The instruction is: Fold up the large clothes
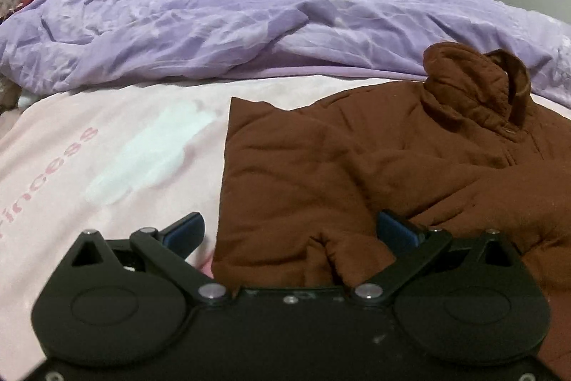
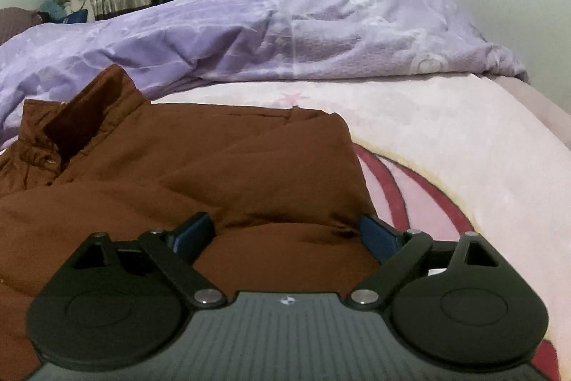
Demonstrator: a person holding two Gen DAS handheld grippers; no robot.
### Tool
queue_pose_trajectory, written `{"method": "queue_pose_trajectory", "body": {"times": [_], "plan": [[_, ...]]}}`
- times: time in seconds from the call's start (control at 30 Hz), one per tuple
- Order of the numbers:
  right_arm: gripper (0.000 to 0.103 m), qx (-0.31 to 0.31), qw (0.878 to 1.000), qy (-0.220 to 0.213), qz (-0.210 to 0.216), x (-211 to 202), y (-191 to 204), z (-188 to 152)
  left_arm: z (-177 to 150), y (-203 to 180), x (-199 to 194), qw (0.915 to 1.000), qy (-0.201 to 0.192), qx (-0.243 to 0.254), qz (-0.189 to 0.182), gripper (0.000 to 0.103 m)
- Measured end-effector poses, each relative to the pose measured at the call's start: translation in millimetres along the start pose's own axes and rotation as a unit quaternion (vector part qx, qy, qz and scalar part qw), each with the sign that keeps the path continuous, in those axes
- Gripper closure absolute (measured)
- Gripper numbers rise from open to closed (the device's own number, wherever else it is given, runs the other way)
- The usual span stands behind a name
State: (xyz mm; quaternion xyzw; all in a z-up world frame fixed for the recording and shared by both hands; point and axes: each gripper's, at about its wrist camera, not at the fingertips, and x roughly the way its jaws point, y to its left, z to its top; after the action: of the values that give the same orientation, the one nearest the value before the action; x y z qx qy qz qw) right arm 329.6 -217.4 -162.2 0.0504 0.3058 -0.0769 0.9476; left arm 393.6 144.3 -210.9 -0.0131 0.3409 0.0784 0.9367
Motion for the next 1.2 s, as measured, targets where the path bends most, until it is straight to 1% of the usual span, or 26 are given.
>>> {"method": "queue_pose_trajectory", "body": {"times": [0.1, 0.17, 0.2, 0.27, 0.3, 0.33, 0.37, 0.43, 0.5, 0.57, 0.6, 0.63, 0.73, 0.77, 0.83, 0.87, 0.9, 0.93, 1.0, 1.03, 1.13, 1.2], "plan": [[0.0, 0.005, 1.0, -0.001, 0.003, 1.8, -3.0, -0.2, 1.2, 1.6, 1.8, 1.0, 0.004, -0.005, -0.006, 0.0], [0.0, 0.001, 1.0, 0.003, 0.001, 2.7, -1.9, 1.6, 6.7, 5.8, -0.2, 0.9997, 0.017, -0.011, -0.01, 0.0], [0.0, -0.002, 1.0, 0.009, 0.001, 4.5, -0.8, 4.8, 10.8, 8.2, -4.4, 0.9994, 0.029, -0.014, -0.012, 0.0], [0.0, -0.017, 0.999, 0.028, 0.004, -2.4, -1.4, 13.1, 18.3, 15.1, -25.4, 0.9992, 0.036, -0.009, -0.016, 0.0], [0.0, -0.026, 0.999, 0.038, 0.004, -11.4, -2.8, 18.3, 20.3, 20.1, -38.7, 0.9995, 0.03, -0.004, -0.01, 0.0], [0.0, -0.031, 0.999, 0.042, 0.004, -22.5, -5.2, 22.4, 22.4, 26.2, -55.6, 0.9998, 0.019, 0.004, 0.006, 0.0], [0.0, -0.029, 0.999, 0.038, 0.002, -40.1, -10.5, 25.9, 24.2, 34.6, -74.5, 0.9996, 0.006, 0.017, 0.02, 0.0], [0.0, -0.027, 0.999, 0.021, 0.008, -75.7, -23.1, 27.5, 24.2, 57.1, -107.5, 0.9994, -0.012, 0.021, 0.026, 0.0], [0.0, -0.017, 0.999, 0.002, 0.027, -111.6, -40.2, 24.4, 23.1, 85.7, -136.1, 0.9994, -0.021, -0.013, 0.024, 0.0], [0.0, 0.006, 0.998, -0.008, 0.063, -141.2, -61.1, 22.2, 20.3, 112.0, -161.4, 0.9977, -0.028, -0.057, 0.024, 0.0], [0.0, 0.016, 0.997, -0.011, 0.073, -153.5, -70.5, 20.7, 16.4, 124.1, -176.6, 0.9964, -0.033, -0.074, 0.023, 0.0], [0.0, 0.023, 0.997, -0.014, 0.072, -167.0, -80.4, 18.5, 12.6, 131.9, -187.1, 0.9958, -0.035, -0.081, 0.023, 0.0], [0.0, 0.038, 0.998, -0.013, 0.053, -198.3, -100.8, 4.4, -11.8, 149.5, -218.3, 0.9952, -0.027, -0.088, 0.034, 0.0], [0.0, 0.049, 0.997, -0.007, 0.067, -205.4, -109.3, -2.6, -21.6, 156.9, -222.7, 0.995, -0.013, -0.093, 0.036, 0.0], [0.0, 0.063, 0.992, 0.012, 0.108, -212.6, -125.2, -18.5, -38.6, 169.0, -224.8, 0.9942, 0.012, -0.098, 0.043, 0.0], [0.0, 0.062, 0.992, 0.02, 0.111, -214.6, -130.5, -27.3, -48.4, 173.7, -226.2, 0.9936, 0.021, -0.099, 0.05, 0.0], [0.0, 0.055, 0.993, 0.024, 0.1, -217.1, -133.5, -36.7, -60.6, 176.7, -228.1, 0.9935, 0.03, -0.097, 0.052, 0.0], [0.0, 0.042, 0.996, 0.029, 0.08, -219.3, -135.1, -46.9, -72.1, 177.2, -229.4, 0.9936, 0.042, -0.092, 0.051, 0.0], [0.0, 0.015, 0.998, 0.043, 0.048, -221.5, -136.0, -67.1, -97.7, 175.7, -233.8, 0.9936, 0.071, -0.077, 0.043, 0.0], [0.0, 0.007, 0.998, 0.054, 0.042, -222.5, -136.9, -78.3, -108.8, 173.0, -236.8, 0.9936, 0.082, -0.067, 0.039, 0.0], [0.0, -0.009, 0.996, 0.082, 0.045, -229.2, -136.6, -109.4, -143.6, 161.5, -251.7, 0.9931, 0.105, -0.042, 0.03, 0.0], [0.0, -0.018, 0.995, 0.091, 0.041, -238.1, -134.3, -122.0, -162.4, 152.7, -263.9, 0.9925, 0.114, -0.044, 0.008, 0.0]]}}
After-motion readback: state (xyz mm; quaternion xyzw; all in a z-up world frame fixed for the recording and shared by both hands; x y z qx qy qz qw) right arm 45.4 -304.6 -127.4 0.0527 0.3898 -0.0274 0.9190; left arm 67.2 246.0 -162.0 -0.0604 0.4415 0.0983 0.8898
